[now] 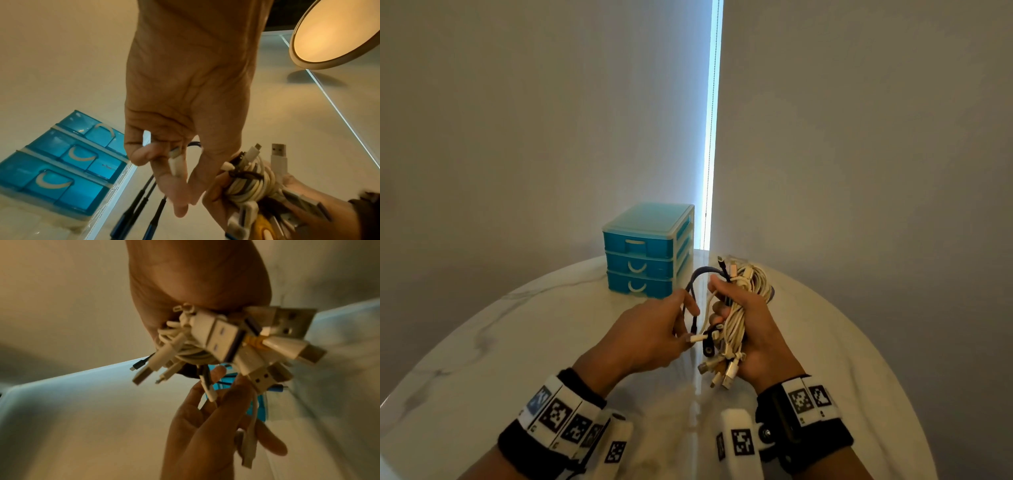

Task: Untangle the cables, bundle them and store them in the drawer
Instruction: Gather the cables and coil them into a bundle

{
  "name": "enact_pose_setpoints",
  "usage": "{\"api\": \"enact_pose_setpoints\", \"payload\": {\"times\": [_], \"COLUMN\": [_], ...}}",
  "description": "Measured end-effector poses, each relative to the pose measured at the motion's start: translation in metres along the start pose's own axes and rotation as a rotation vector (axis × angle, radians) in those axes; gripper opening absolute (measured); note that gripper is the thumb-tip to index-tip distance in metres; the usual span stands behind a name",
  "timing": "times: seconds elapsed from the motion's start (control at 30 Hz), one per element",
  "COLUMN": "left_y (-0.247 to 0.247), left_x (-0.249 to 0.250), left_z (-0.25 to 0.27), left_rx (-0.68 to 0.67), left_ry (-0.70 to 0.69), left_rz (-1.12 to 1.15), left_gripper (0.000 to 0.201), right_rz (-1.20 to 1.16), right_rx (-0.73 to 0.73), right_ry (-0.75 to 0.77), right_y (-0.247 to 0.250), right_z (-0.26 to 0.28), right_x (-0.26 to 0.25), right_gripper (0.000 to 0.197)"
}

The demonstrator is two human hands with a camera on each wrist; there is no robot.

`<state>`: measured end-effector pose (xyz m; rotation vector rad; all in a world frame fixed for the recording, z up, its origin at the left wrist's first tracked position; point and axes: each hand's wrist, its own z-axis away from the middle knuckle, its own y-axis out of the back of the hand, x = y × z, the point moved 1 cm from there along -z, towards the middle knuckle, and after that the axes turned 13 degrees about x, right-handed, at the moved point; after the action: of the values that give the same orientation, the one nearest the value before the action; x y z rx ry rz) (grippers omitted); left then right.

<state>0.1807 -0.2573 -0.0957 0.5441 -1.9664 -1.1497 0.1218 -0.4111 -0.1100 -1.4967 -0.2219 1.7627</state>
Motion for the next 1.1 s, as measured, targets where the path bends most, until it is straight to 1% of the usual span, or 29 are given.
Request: {"api": "enact_pose_setpoints", "payload": {"times": [0.07, 0.1, 0.17, 0.2, 0.23, 0.3, 0.33, 0.37, 0.43, 0.5, 0.57, 0.67, 0.73, 0.8, 0.87, 0.93, 0.97, 1.03, 1.1], "left_y": [0.008, 0.014, 0.027, 0.031, 0.032, 0.029, 0.026, 0.026, 0.028, 0.03, 0.028, 0.025, 0.023, 0.02, 0.015, 0.013, 0.012, 0.009, 0.008], "left_x": [-0.002, -0.004, -0.007, -0.007, -0.006, -0.002, -0.002, -0.001, 0.004, 0.012, 0.021, 0.029, 0.028, 0.026, 0.024, 0.024, 0.023, 0.025, 0.027], "left_z": [-0.002, -0.004, -0.012, -0.018, -0.022, -0.027, -0.028, -0.029, -0.031, -0.03, -0.028, -0.027, -0.027, -0.026, -0.025, -0.024, -0.025, -0.025, -0.025], "left_rx": [0.034, 0.084, 0.235, 0.272, 0.241, 0.052, 0.002, 0.005, 0.072, 0.094, 0.045, -0.064, -0.098, -0.133, -0.148, -0.136, -0.12, -0.111, -0.134], "left_ry": [-0.012, -0.01, -0.005, -0.017, -0.036, -0.083, -0.099, -0.108, -0.112, -0.118, -0.127, -0.146, -0.166, -0.154, -0.104, -0.065, -0.058, -0.048, -0.003], "left_rz": [-0.066, -0.057, 0.037, 0.091, 0.153, 0.27, 0.297, 0.319, 0.318, 0.228, 0.124, 0.025, -0.055, -0.136, -0.167, -0.135, -0.083, 0.049, 0.163], "left_gripper": [0.038, 0.036, 0.035, 0.038, 0.039, 0.035, 0.03, 0.026, 0.026, 0.025, 0.023, 0.025, 0.028, 0.028, 0.024, 0.024, 0.025, 0.03, 0.033], "right_rz": [0.057, 0.065, 0.058, 0.042, 0.02, -0.01, -0.012, -0.01, 0.003, 0.007, 0.012, 0.009, -0.003, -0.002, -0.001, -0.043, -0.065, -0.102, -0.102], "right_rx": [0.058, 0.083, 0.102, 0.094, 0.078, 0.054, 0.044, 0.041, 0.041, 0.025, 0.012, 0.048, 0.065, 0.074, 0.096, 0.098, 0.082, 0.04, 0.026], "right_ry": [0.043, 0.047, 0.043, 0.045, 0.041, 0.038, 0.044, 0.051, 0.083, 0.086, 0.082, 0.09, 0.095, 0.112, 0.126, 0.114, 0.112, 0.129, 0.142], "right_y": [0.005, 0.006, 0.008, 0.009, 0.01, 0.007, 0.006, 0.004, 0.002, 0.002, 0.001, 0.002, 0.005, 0.006, 0.005, 0.005, 0.005, 0.004, 0.006], "right_z": [-0.004, -0.003, -0.003, -0.002, -0.002, 0.001, 0.003, 0.005, 0.008, 0.011, 0.013, 0.009, 0.001, -0.004, -0.005, -0.007, -0.007, -0.007, -0.009], "right_x": [-0.001, -0.002, -0.006, -0.007, -0.008, -0.007, -0.007, -0.007, -0.009, -0.011, -0.011, -0.007, -0.004, -0.001, 0.001, 0.004, 0.004, 0.001, -0.001], "right_gripper": [0.023, 0.022, 0.021, 0.02, 0.019, 0.016, 0.015, 0.015, 0.021, 0.026, 0.031, 0.027, 0.029, 0.035, 0.044, 0.05, 0.049, 0.041, 0.032]}}
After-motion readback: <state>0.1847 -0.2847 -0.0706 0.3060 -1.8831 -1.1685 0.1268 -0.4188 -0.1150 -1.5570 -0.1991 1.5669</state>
